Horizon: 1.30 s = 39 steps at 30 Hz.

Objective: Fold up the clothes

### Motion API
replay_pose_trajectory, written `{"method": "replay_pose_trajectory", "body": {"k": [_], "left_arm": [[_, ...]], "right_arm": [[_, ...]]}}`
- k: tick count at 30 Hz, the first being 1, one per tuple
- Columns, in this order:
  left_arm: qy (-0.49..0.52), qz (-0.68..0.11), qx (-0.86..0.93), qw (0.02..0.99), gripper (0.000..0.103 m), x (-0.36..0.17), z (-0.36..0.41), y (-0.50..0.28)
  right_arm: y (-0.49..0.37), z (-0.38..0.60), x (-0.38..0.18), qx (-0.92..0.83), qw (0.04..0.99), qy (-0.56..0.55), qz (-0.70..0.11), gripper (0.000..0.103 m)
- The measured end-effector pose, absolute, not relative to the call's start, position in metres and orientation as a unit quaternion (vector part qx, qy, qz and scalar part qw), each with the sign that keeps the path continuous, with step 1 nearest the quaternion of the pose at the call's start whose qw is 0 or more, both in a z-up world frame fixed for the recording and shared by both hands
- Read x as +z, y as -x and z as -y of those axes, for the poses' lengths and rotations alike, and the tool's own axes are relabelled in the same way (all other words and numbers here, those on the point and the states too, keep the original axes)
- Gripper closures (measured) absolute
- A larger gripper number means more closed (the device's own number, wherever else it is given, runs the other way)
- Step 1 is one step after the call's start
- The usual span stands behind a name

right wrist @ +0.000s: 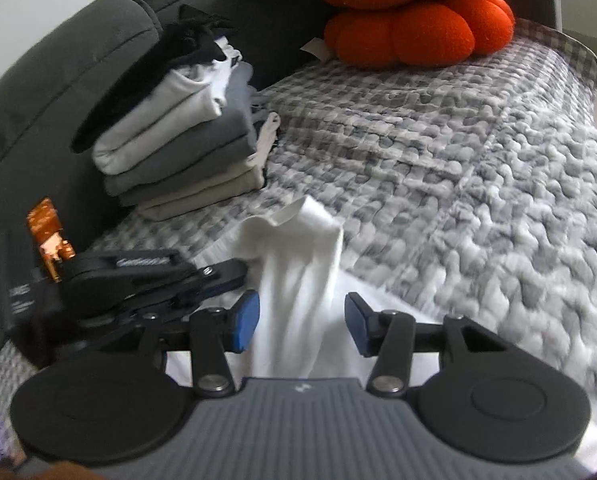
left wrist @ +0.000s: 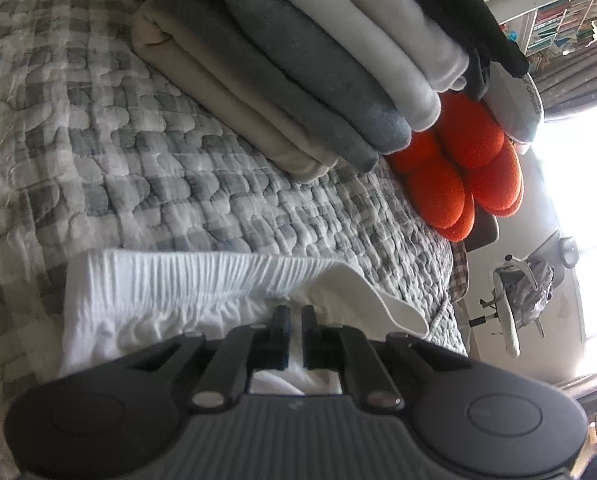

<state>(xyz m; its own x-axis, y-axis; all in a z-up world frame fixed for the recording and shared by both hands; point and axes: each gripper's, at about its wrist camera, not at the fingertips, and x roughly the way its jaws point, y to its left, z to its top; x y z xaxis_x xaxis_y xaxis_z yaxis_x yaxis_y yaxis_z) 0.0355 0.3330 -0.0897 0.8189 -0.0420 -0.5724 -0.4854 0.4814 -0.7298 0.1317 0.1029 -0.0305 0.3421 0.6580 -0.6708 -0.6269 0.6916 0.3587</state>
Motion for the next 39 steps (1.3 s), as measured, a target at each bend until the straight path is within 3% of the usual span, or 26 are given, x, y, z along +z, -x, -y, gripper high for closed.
{"method": "replay_pose_trajectory", "body": {"k": [10,12,14,17,20,28,32,34,37,39], "left_arm": [[0.489,-0.265,0.139,0.819,0.099,-0.090,-0.341,-0.036],[0.489,-0.265,0.139,0.820,0.099,-0.091,-0.341,-0.037],[0.493,-0.264,0.138,0.817,0.099,-0.092,-0.342,-0.036],[0.502,-0.262,0.137,0.813,0.099,-0.094,-0.345,-0.034],[0.508,-0.261,0.136,0.809,0.099,-0.095,-0.346,-0.032],[0.531,-0.269,0.117,0.795,0.095,-0.088,-0.346,-0.016],[0.530,-0.261,0.113,0.799,0.079,-0.076,-0.345,0.000],[0.513,-0.263,0.112,0.809,0.075,-0.072,-0.341,-0.001],[0.488,-0.265,0.110,0.824,0.072,-0.067,-0.333,-0.002],[0.471,-0.266,0.109,0.834,0.064,-0.063,-0.329,-0.003]], "right_arm": [[-0.144,-0.120,-0.047,0.401,0.828,-0.019,-0.392,0.053],[-0.142,-0.123,-0.046,0.407,0.827,-0.022,-0.386,0.071],[-0.140,-0.125,-0.045,0.414,0.826,-0.025,-0.381,0.081],[-0.137,-0.129,-0.043,0.425,0.825,-0.029,-0.372,0.093],[-0.125,-0.132,-0.032,0.451,0.815,-0.026,-0.362,0.097],[-0.090,-0.147,-0.008,0.485,0.805,0.004,-0.340,0.099],[-0.084,-0.151,-0.007,0.483,0.808,0.016,-0.338,0.099],[-0.088,-0.148,-0.009,0.468,0.814,0.016,-0.342,0.099],[-0.098,-0.136,-0.012,0.447,0.820,-0.010,-0.358,0.090],[-0.107,-0.125,-0.014,0.432,0.823,-0.032,-0.369,0.088]]}}
